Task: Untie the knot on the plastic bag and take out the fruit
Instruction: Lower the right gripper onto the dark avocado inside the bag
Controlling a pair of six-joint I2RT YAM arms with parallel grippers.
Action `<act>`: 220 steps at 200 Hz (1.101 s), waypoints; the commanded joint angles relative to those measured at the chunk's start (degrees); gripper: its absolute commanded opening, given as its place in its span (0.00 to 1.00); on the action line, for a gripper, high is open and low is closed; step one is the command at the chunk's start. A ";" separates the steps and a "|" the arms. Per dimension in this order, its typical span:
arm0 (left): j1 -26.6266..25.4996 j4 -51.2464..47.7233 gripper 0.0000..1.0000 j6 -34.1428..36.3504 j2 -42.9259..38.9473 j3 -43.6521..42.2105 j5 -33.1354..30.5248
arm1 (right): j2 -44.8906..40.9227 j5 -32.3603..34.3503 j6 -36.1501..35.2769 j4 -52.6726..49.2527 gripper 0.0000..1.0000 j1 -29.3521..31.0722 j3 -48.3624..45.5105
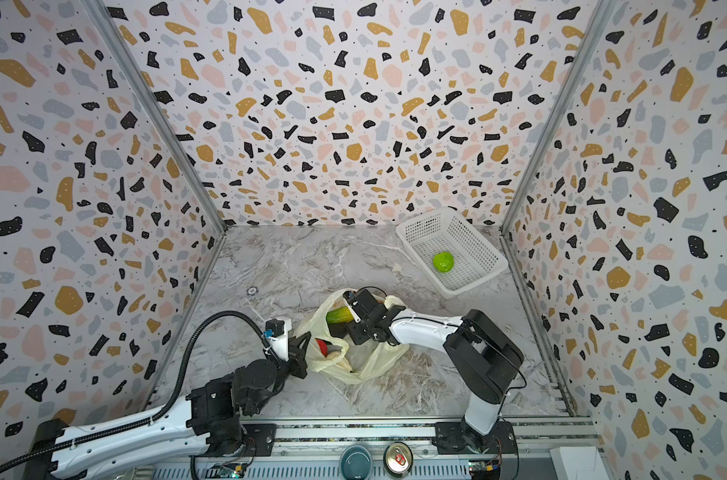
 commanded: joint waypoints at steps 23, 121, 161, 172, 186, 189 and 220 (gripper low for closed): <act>-0.26 1.33 0.00 -0.22 1.50 -0.02 -0.08 | -2.24 -9.66 6.15 2.88 0.77 0.73 0.99; -0.26 2.07 0.00 -0.46 0.68 -1.47 1.21 | 7.70 -6.11 12.06 5.66 0.99 3.42 7.30; -0.23 2.35 0.00 -0.28 0.91 -1.21 1.48 | 10.69 -1.44 12.22 4.92 0.90 3.33 7.99; -0.26 2.24 0.00 -0.12 0.87 -1.12 1.46 | 10.90 -1.14 12.42 4.13 0.86 3.16 7.74; -0.26 2.15 0.00 0.04 0.94 -0.95 1.53 | 10.35 -0.66 12.89 4.48 0.81 2.93 6.43; -0.26 2.15 0.00 0.06 0.87 -1.01 1.56 | 10.11 -0.49 13.01 4.71 0.80 2.83 6.04; -0.26 2.36 0.00 0.15 0.98 -1.08 1.59 | 7.62 -0.23 13.19 6.76 0.65 1.71 3.55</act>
